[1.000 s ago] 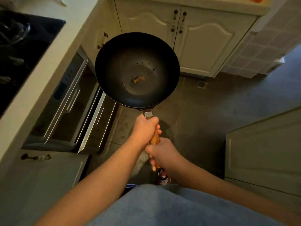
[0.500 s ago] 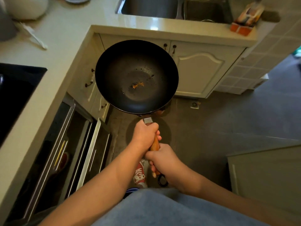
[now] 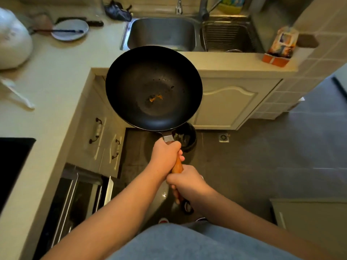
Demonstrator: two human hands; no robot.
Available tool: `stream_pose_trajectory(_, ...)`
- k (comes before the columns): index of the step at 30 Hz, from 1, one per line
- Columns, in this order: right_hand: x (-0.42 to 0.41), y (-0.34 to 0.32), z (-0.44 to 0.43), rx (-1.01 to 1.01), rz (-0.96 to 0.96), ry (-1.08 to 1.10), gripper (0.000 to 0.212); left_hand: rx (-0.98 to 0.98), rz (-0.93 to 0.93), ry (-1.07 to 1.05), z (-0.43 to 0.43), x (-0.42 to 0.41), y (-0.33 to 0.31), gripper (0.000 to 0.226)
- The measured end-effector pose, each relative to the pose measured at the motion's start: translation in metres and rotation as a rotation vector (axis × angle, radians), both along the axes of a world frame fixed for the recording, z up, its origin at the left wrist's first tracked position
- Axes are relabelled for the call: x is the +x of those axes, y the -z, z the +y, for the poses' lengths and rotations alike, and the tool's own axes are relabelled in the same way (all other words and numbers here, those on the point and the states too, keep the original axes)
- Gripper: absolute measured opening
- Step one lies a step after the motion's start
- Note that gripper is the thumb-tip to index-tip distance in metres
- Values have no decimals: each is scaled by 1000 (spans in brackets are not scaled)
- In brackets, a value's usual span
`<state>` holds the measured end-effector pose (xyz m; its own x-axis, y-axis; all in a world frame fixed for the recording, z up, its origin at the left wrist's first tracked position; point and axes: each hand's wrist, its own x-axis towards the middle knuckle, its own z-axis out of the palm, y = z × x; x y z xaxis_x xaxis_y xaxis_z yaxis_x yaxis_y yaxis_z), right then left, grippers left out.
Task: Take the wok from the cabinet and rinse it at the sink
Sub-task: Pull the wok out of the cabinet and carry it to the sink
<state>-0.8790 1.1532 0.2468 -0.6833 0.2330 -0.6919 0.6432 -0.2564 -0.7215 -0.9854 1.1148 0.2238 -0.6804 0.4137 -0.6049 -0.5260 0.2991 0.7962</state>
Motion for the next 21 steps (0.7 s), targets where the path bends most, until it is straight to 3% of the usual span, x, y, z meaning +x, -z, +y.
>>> stream_pose_trajectory(4,-41,6,47,-34,20,-48,8,24,4,-32,41,-41,-1,13)
stream_pose_trajectory(10,-108,-7,126,-74,6,-115,10,-41,36,-101,110,-107,-7,15)
stream_pose_trajectory(14,-160,-22,164,-25,-116,-154,10,-43,55,-130,148,-149,-16,10)
stream_pose_trajectory(21,-232,-32,216,-100,-21,-174,8,-91,137,-199,200,-220,-31,6)
